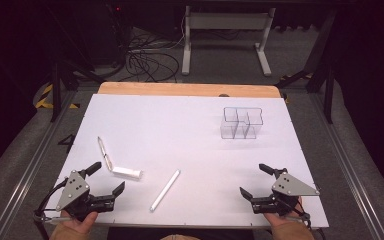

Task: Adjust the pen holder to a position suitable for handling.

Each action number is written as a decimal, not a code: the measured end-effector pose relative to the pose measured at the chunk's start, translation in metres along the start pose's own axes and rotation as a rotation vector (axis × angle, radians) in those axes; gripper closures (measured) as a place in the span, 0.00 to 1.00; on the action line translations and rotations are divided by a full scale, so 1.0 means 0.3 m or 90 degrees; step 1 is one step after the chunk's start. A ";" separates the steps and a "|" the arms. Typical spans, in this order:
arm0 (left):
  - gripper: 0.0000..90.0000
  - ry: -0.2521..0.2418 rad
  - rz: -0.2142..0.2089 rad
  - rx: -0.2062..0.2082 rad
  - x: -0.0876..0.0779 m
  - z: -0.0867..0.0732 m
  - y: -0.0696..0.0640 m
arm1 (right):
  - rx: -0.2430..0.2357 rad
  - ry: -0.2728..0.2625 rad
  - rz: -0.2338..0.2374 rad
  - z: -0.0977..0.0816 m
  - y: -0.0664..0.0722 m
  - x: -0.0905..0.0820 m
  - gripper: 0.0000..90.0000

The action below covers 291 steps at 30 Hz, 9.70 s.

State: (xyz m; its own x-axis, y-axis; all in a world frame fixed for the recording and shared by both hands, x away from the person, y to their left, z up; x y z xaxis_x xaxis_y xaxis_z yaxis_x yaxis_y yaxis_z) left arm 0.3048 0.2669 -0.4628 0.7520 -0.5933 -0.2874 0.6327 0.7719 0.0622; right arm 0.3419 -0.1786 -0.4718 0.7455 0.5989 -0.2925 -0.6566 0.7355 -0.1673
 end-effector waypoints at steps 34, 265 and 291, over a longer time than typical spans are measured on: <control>0.07 0.008 0.012 0.014 -0.008 0.000 0.003 | 0.003 0.021 0.009 0.025 -0.009 0.015 0.07; 0.08 0.015 0.008 0.009 -0.007 -0.011 0.009 | -0.387 0.352 0.350 0.327 0.199 0.682 0.96; 0.08 0.016 0.010 0.009 -0.009 -0.011 0.010 | -0.384 0.352 0.359 0.320 0.222 0.696 0.94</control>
State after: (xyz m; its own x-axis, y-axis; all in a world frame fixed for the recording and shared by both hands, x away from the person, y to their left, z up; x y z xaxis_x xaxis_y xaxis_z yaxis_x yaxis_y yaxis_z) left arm 0.3039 0.2715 -0.4652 0.7572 -0.5749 -0.3099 0.6236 0.7776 0.0810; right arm 0.4648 0.0259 -0.4536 0.2485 0.4661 -0.8491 -0.9615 0.0122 -0.2747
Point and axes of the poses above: each handheld gripper's, and its own axes: x roughly forward along the jaws, z roughly out of its top, y roughly to its left, the point moved 6 cm from there along x, roughly forward along the jaws, and after that the axes turned 6 degrees about -z, right-handed, at the moved point
